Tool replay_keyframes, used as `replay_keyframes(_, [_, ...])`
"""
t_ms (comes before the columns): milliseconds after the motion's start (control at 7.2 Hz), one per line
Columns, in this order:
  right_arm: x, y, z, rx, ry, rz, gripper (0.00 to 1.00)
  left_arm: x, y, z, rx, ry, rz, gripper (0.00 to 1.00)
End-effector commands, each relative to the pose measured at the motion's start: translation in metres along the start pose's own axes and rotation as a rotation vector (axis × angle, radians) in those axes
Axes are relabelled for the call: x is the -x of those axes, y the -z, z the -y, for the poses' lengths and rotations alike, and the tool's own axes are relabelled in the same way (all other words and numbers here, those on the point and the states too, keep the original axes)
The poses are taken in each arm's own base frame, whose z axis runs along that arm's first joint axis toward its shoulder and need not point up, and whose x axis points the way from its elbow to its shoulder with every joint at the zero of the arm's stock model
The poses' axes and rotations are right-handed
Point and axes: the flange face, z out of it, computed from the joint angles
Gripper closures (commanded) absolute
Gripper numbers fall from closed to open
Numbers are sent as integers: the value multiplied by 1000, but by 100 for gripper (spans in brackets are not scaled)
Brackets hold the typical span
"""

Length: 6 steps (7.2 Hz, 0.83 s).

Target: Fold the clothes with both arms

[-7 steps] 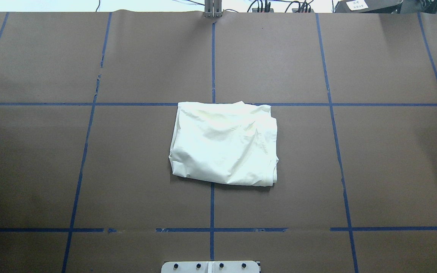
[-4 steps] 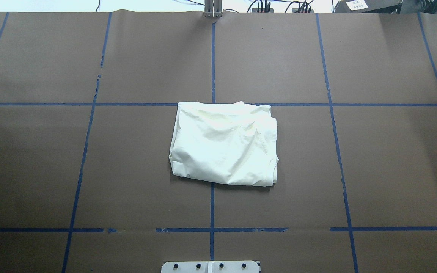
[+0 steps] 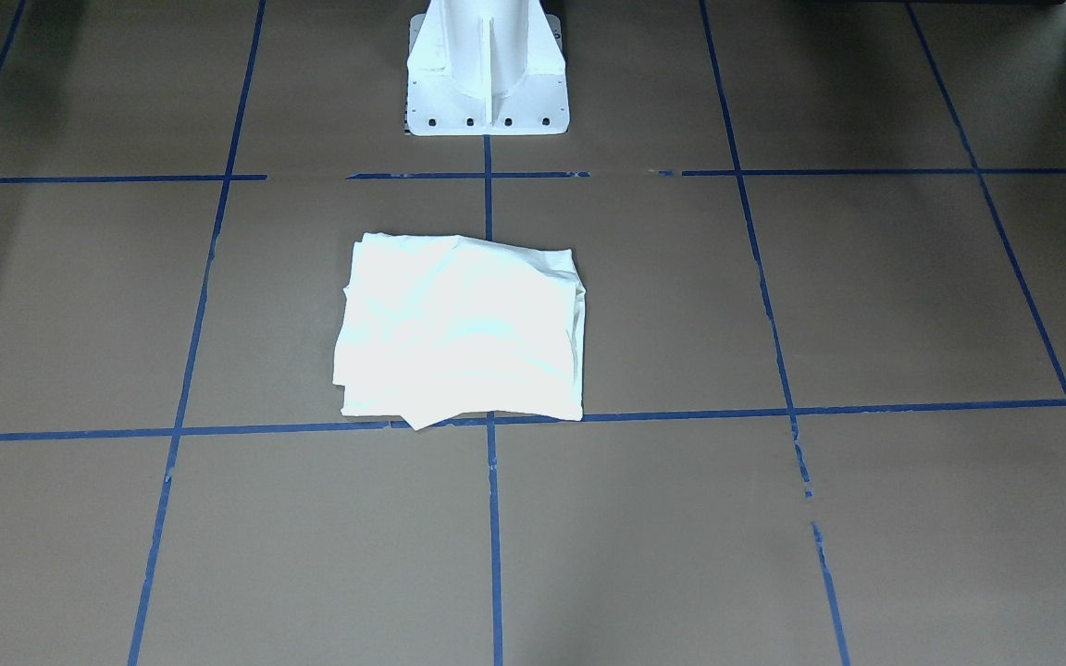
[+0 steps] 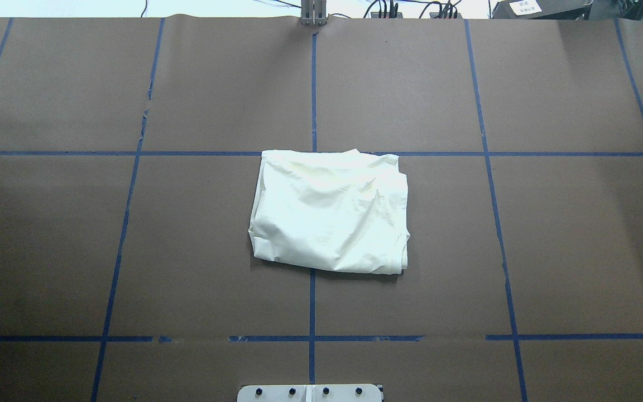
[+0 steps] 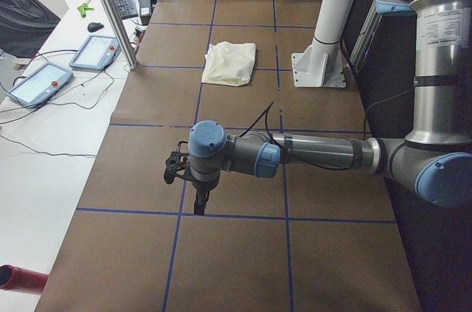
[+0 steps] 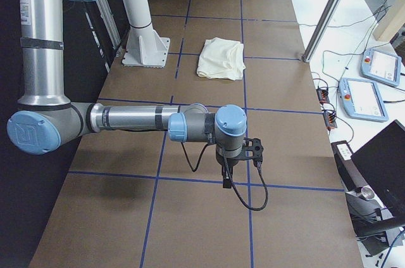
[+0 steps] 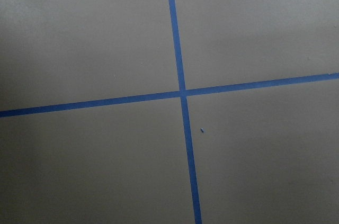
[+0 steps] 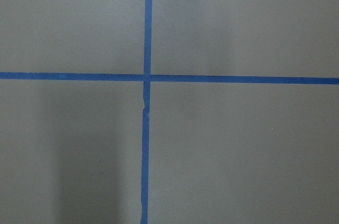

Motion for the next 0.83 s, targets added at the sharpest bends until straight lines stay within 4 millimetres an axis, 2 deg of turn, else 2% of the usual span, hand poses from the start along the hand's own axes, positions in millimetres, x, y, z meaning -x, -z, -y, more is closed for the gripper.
replay_keyframes(0, [0,0,-3,-1,13,4,0,9,-10,-10,23,21,3,0])
replay_keyframes(139, [-2,-5,-6,9,8,5,0,15,-19,-10,34,22,6,0])
replay_keyframes(694, [0,-11,-7,23,11,3,0,12,-17,-6,23,12,-7,0])
